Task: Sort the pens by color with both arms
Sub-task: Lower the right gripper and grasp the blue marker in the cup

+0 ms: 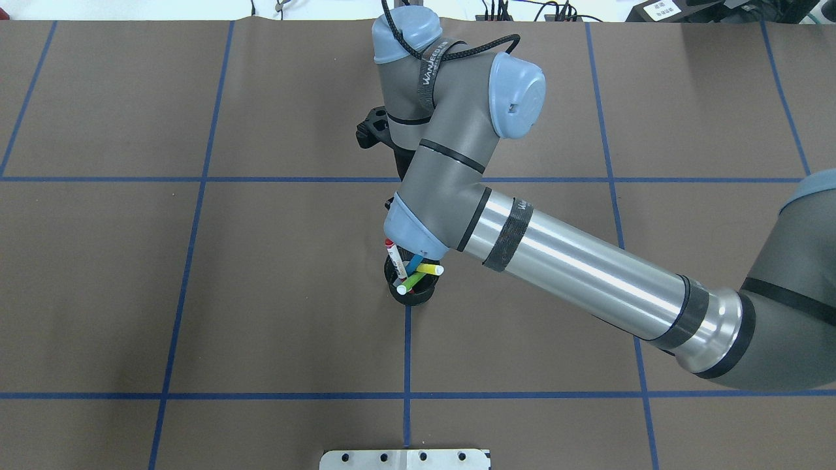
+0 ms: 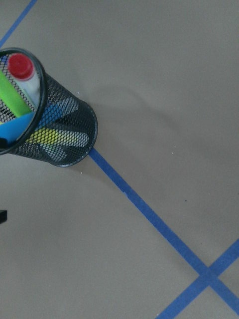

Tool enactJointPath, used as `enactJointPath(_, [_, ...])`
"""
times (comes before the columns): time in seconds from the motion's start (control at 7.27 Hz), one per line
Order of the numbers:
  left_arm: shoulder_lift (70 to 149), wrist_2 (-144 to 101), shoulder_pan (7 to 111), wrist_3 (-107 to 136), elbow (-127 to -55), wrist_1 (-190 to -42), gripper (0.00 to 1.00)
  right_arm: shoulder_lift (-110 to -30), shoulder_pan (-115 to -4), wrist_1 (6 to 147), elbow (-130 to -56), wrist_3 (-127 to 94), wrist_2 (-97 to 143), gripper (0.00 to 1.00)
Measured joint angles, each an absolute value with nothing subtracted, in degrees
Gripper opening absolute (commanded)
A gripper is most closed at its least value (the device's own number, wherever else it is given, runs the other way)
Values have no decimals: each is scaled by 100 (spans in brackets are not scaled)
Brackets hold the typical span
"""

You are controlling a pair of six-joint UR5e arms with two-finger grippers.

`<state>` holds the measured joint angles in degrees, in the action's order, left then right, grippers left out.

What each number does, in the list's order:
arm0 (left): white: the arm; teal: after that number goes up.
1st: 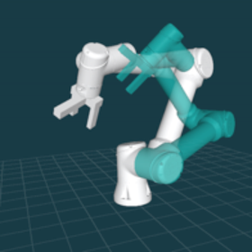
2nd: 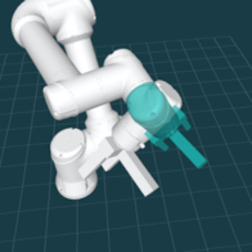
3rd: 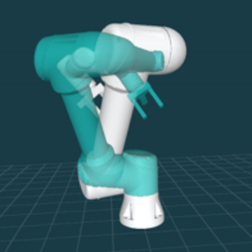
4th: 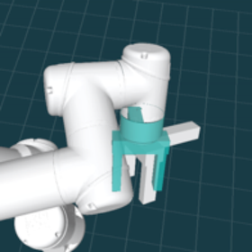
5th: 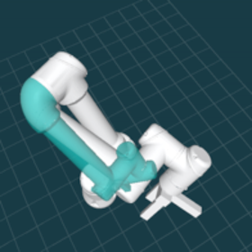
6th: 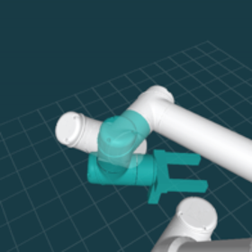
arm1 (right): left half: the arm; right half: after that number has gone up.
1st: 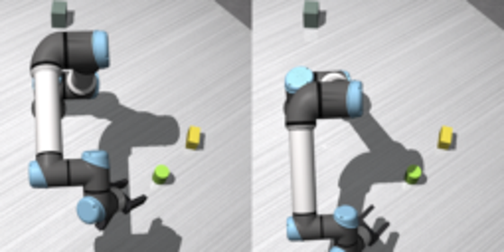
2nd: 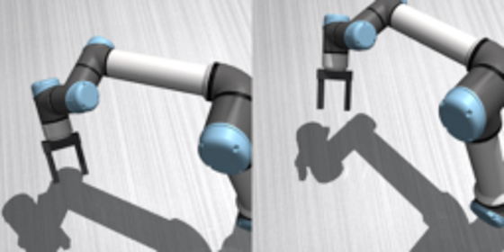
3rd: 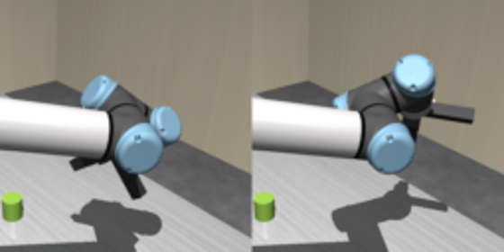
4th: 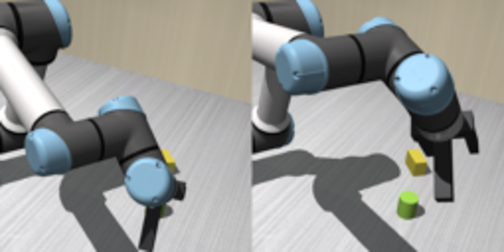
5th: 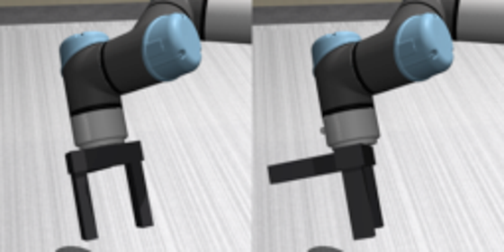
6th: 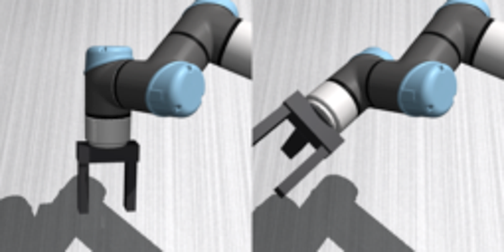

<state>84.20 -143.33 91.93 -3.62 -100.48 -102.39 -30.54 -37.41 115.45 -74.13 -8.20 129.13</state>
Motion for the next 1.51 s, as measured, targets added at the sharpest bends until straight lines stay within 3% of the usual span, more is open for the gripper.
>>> enactJointPath(0.96, [8416,-14329,9193,-360,-10019,-10248,100,-3214,-3592,11546,-7652,-1156,13145,50])
enactJointPath(1.24, [8419,-14334,9193,-371,-9981,-10253,100,-3213,-3539,11528,-7657,-1154,13131,41])
enactJointPath(1.51, [8420,-14335,9193,-377,-9970,-10256,100,-3214,-3528,11523,-7666,-1152,13118,23])
